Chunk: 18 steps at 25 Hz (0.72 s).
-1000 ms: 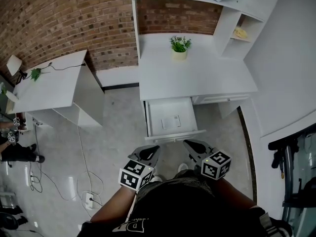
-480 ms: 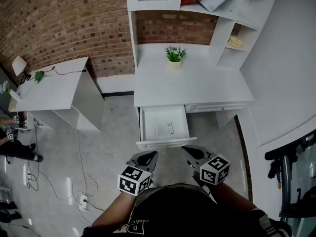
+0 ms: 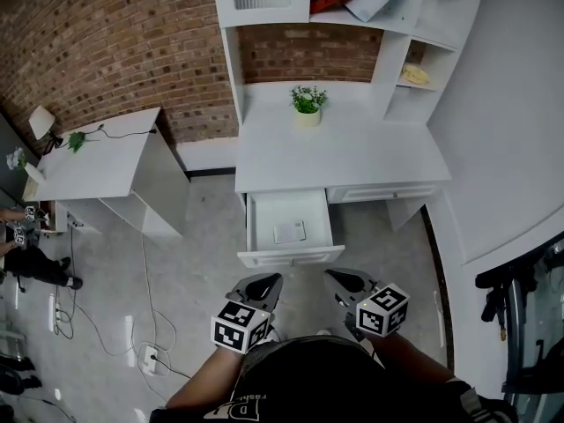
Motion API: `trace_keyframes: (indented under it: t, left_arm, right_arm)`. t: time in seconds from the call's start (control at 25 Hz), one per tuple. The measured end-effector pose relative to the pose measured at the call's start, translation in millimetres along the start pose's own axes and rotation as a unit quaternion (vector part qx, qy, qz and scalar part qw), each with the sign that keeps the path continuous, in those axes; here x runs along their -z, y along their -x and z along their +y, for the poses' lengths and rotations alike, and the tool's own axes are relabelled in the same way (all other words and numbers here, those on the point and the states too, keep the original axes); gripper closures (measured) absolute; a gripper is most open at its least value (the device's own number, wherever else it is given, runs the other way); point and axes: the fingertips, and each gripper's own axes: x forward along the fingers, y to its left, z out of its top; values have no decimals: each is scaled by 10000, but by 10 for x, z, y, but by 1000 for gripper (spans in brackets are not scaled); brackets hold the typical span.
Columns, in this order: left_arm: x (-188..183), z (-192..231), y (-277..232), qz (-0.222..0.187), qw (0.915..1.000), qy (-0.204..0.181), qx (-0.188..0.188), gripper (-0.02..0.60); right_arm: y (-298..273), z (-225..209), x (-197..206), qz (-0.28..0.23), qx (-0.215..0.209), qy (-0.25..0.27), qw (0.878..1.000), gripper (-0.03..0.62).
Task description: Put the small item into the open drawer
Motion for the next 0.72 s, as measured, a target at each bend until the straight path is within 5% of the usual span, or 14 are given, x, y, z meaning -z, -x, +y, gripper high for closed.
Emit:
trace_keyframes:
  t: [0.72]
  left_arm:
    - [-13,-286,-152,105,9997,-102,208,565]
  right_arm:
    - [204,-10,231,132,-10,-110,9999,589]
